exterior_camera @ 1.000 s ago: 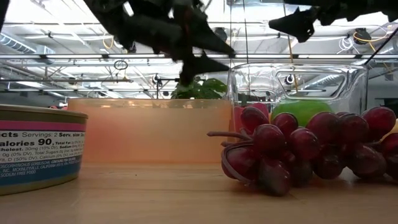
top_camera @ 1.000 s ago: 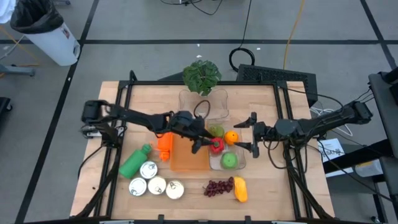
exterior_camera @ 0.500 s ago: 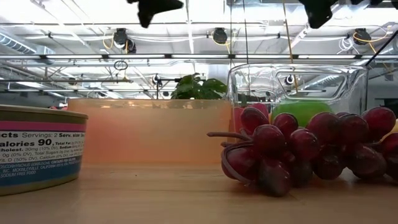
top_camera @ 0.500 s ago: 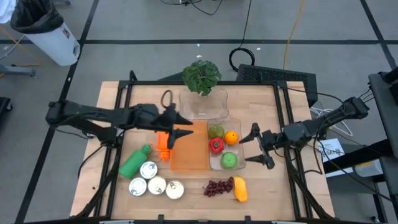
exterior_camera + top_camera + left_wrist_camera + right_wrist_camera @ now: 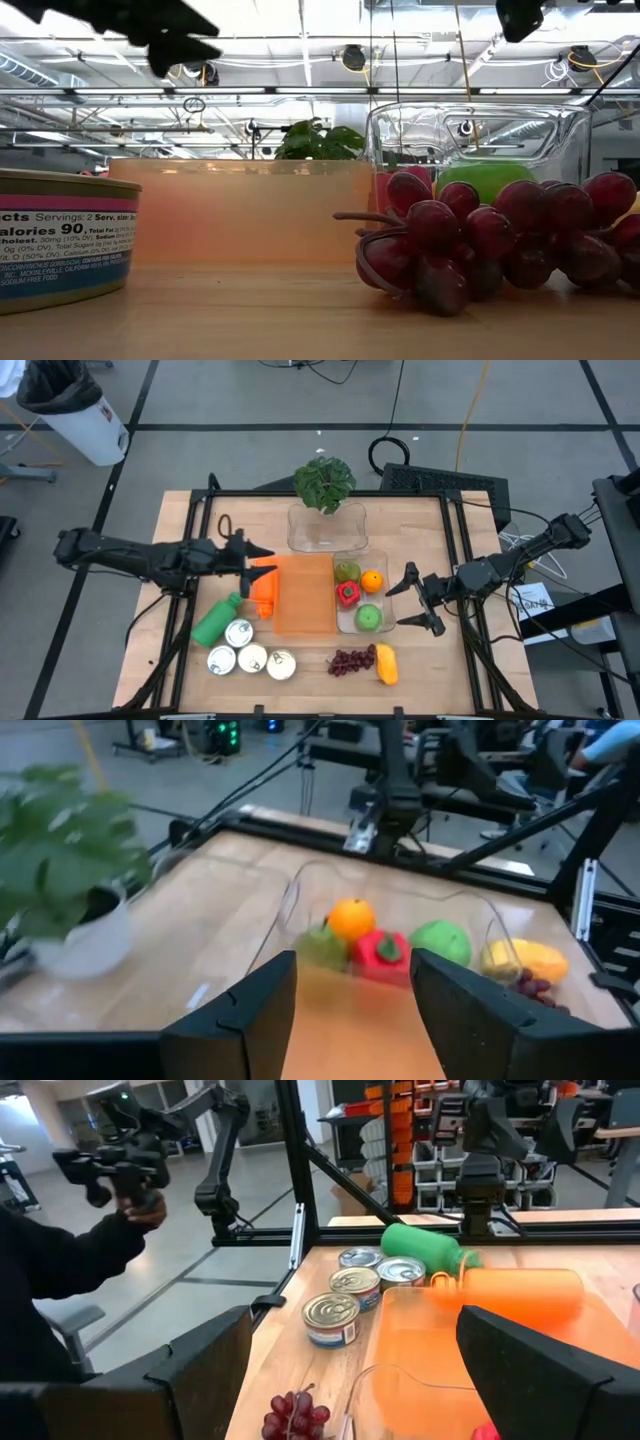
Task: Pick & Place Food Item
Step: Put the yellow mango into the bottom transparent bin
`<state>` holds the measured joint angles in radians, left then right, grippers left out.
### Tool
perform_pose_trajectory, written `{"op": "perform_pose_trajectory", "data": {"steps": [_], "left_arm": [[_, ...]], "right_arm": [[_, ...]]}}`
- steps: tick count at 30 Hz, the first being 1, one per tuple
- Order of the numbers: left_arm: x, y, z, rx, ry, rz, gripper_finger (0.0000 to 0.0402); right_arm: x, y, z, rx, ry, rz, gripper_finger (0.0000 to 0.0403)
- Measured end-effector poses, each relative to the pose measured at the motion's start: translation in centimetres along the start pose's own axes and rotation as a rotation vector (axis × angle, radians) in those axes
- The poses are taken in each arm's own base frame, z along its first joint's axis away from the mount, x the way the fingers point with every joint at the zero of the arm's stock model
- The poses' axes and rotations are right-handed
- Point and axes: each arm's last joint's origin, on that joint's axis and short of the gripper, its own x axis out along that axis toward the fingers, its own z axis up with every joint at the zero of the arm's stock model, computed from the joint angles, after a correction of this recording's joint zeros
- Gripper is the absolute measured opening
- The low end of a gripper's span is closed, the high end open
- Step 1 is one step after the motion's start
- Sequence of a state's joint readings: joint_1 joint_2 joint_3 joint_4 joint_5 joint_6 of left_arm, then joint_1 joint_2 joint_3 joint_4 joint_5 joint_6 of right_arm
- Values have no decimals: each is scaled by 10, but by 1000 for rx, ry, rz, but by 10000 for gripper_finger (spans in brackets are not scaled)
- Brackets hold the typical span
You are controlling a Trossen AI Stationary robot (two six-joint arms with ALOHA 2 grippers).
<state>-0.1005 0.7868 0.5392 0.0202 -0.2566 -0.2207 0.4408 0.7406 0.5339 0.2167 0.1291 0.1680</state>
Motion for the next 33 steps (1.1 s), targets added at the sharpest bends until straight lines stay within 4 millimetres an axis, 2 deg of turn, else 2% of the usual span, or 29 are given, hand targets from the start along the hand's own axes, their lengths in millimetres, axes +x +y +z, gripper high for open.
{"op": "perform_pose_trajectory", "data": {"steps": [11, 18, 23, 33], "left_arm": [[-41, 20, -41, -5, -126, -16, 195], [-48, 29, -72, 2, -260, -24, 181], [-47, 32, -89, 33, -284, -28, 173], [-50, 38, -97, 43, -263, -25, 175]], "right_arm": [[0, -1, -3, -4, 27, -10, 334], [0, -2, -2, -33, 16, -36, 334], [0, -3, -3, -39, 20, -65, 334], [-4, -3, 1, -23, -11, -62, 334]]}}
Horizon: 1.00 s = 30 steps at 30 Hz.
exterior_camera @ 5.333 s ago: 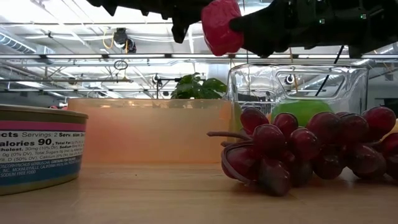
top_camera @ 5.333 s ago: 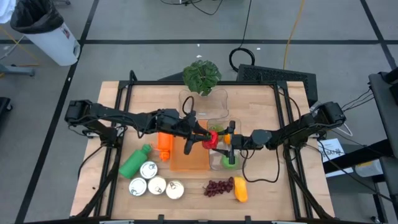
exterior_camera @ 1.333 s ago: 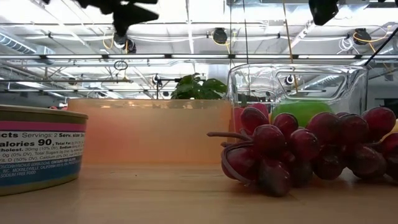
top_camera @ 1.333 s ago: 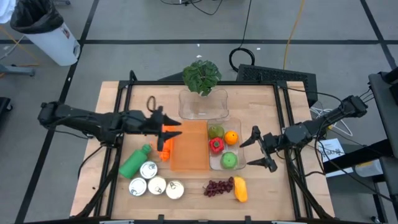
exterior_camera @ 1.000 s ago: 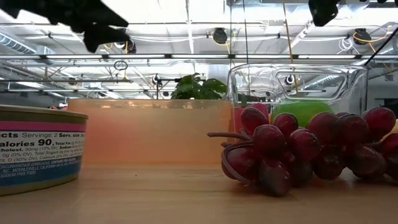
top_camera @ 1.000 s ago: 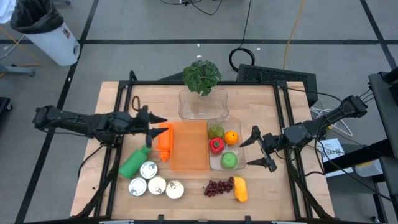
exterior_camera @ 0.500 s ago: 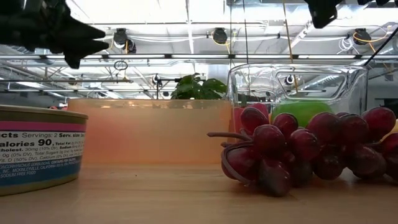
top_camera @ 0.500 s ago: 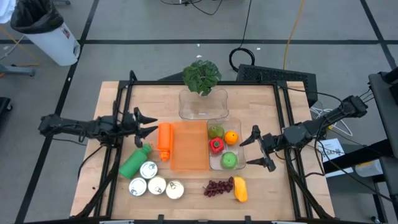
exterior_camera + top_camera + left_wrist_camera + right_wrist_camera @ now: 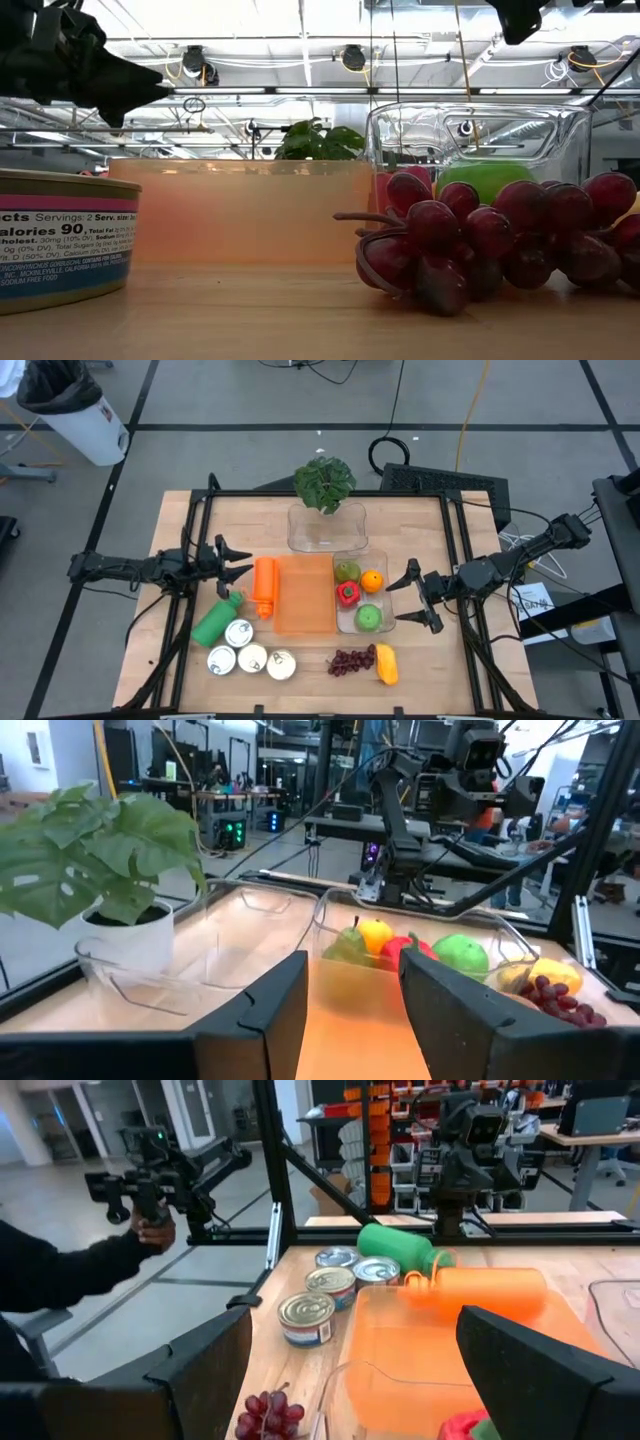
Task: Pick & Place Food Item
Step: Put the yellow mango into the bottom transparent bin
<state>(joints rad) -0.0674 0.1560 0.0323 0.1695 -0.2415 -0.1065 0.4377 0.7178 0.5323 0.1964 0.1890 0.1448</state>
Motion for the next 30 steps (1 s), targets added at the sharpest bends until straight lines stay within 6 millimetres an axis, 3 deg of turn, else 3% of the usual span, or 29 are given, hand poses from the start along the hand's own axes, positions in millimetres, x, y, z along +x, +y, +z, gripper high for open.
{"op": "perform_pose_trajectory", "data": {"steps": [15, 30], "left_arm": [[-8, 6, -3, 22, 22, -16, 209], [-7, 10, -2, -39, 15, 29, 176]], "right_arm": [[-6, -1, 2, 9, -11, -23, 334], [-6, -4, 1, -25, -2, -102, 334]]}}
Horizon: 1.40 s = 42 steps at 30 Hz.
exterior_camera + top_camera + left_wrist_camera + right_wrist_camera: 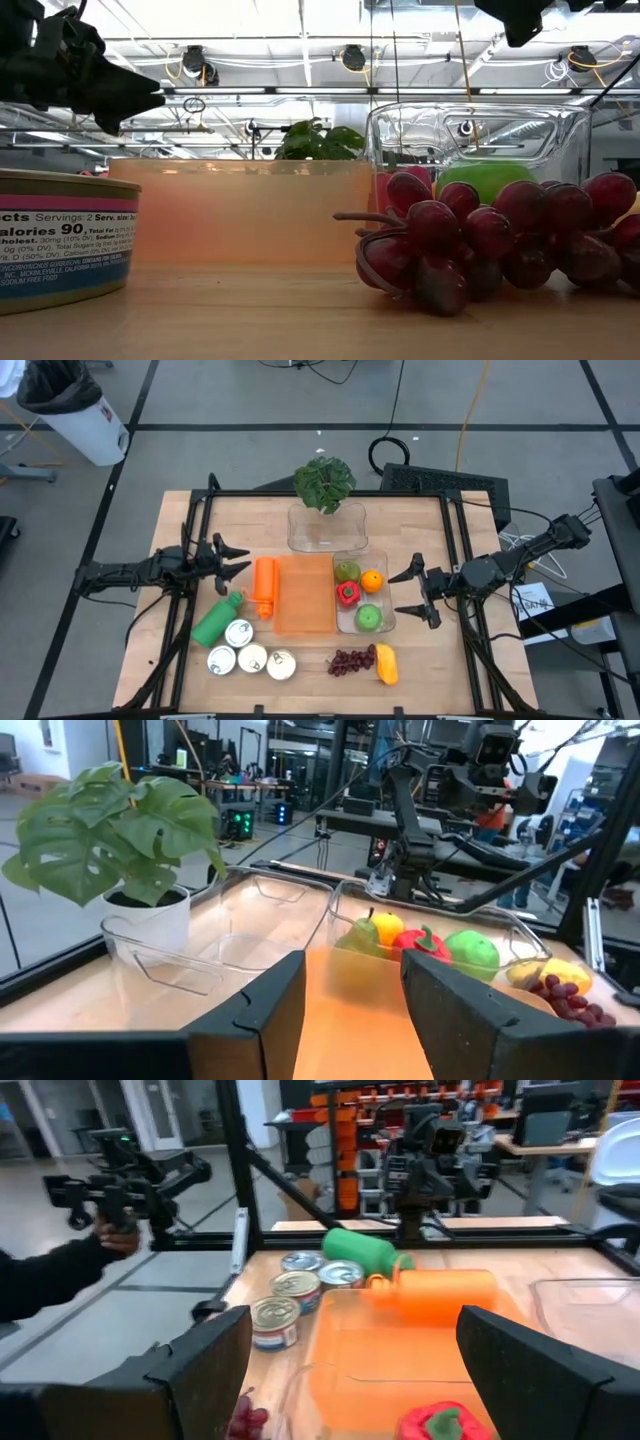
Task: Pick & Place Food Item
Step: Put the yellow mango into the bottom transparent bin
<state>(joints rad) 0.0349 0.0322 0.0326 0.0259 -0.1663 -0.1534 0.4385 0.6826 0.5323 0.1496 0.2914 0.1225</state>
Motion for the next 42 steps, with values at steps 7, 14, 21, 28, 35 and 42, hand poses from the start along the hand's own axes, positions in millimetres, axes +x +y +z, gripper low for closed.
{"op": "perform_pose_trajectory", "data": {"steps": [7, 14, 21, 28, 35, 42], "left_arm": [[0, 0, 0, -60, -5, -2, 164], [0, 0, 0, -147, 0, -10, 173], [0, 0, 0, -167, 0, -11, 191], [0, 0, 0, -155, -1, -10, 206], [0, 0, 1, -138, -2, -10, 207], [0, 0, 1, -145, -3, -10, 195]], "right_arm": [[0, -2, 0, -15, -1, -54, 334], [0, -3, -1, -41, 7, -108, 334], [-4, -9, -7, -43, 54, -263, 334], [-16, -13, -7, -13, 15, -242, 334], [-13, -10, -20, 63, 23, -116, 334], [-8, -4, -18, 72, -146, 46, 334]]}}
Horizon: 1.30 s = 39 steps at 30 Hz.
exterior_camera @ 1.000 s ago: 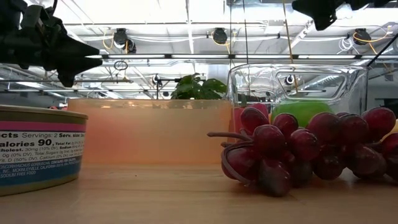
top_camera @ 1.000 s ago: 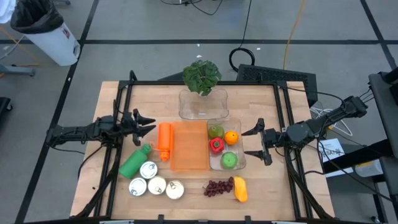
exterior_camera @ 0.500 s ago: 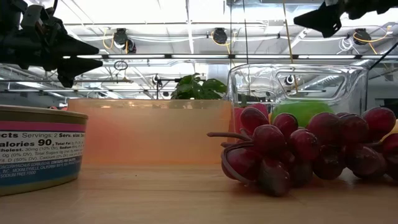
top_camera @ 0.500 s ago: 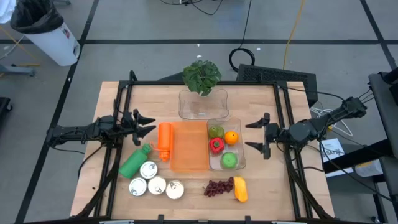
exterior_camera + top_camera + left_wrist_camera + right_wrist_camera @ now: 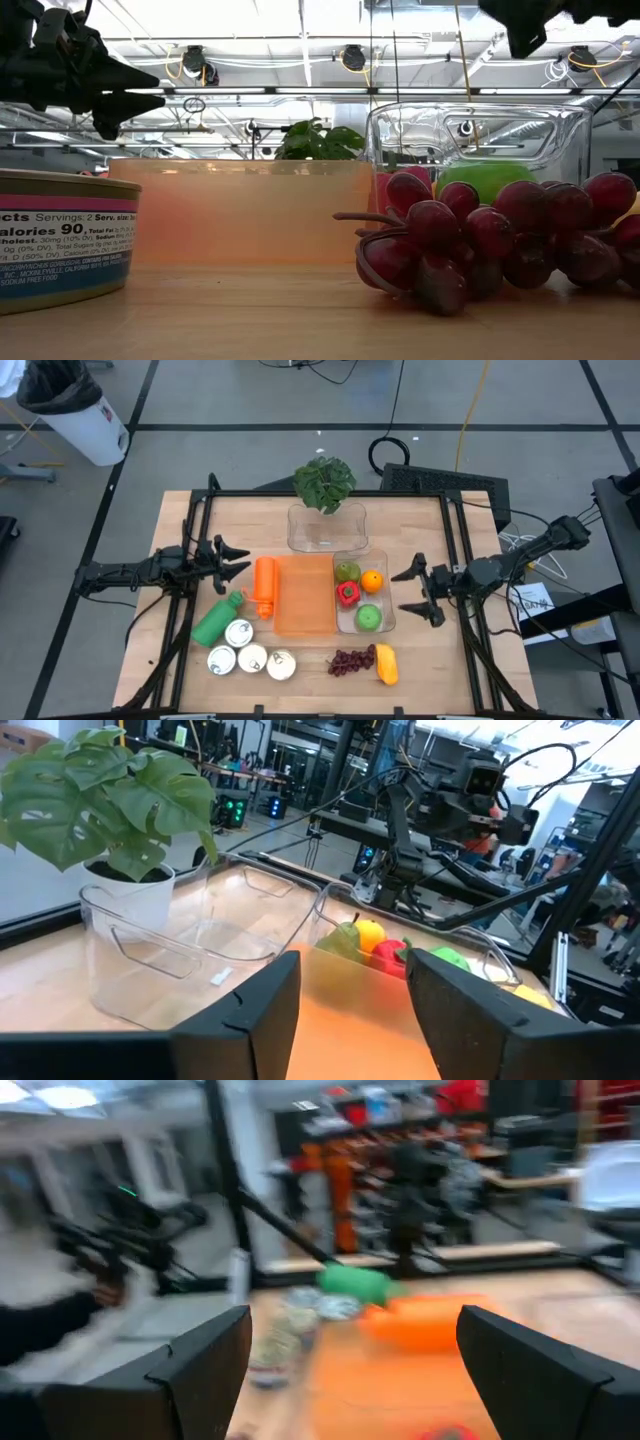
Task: Pick & Place Food Item
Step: Put the yellow mango into the bottom transparent bin
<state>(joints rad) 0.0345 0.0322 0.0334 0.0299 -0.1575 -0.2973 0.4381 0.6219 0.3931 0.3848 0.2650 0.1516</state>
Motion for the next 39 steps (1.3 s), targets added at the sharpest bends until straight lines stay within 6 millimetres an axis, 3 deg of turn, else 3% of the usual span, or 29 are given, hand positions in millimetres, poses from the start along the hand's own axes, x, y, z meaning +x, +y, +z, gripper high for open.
{"op": "perform_pose_trajectory", "data": {"steps": [6, 11, 20, 25, 29, 35, 39], "left_arm": [[0, 0, 0, 7, 0, 0, 182], [0, 0, 0, 5, 0, 0, 172], [0, 0, 0, 5, 0, 0, 159], [0, 0, 0, 5, 0, 0, 163], [0, 0, 0, 5, 1, 0, 175], [0, 0, 0, 5, 1, 0, 191], [0, 0, 0, 5, 1, 0, 202]], "right_arm": [[8, 12, -4, 106, 18, 212, 334], [34, 45, 1, 51, 101, 286, 334], [91, 135, -31, -137, 581, 164, 334], [106, 170, -55, -148, 885, 66, 334], [104, 175, -71, -80, 1067, -116, 334], [111, 168, -93, 166, 1105, -345, 334], [118, 171, -106, 201, 1104, -337, 334]]}}
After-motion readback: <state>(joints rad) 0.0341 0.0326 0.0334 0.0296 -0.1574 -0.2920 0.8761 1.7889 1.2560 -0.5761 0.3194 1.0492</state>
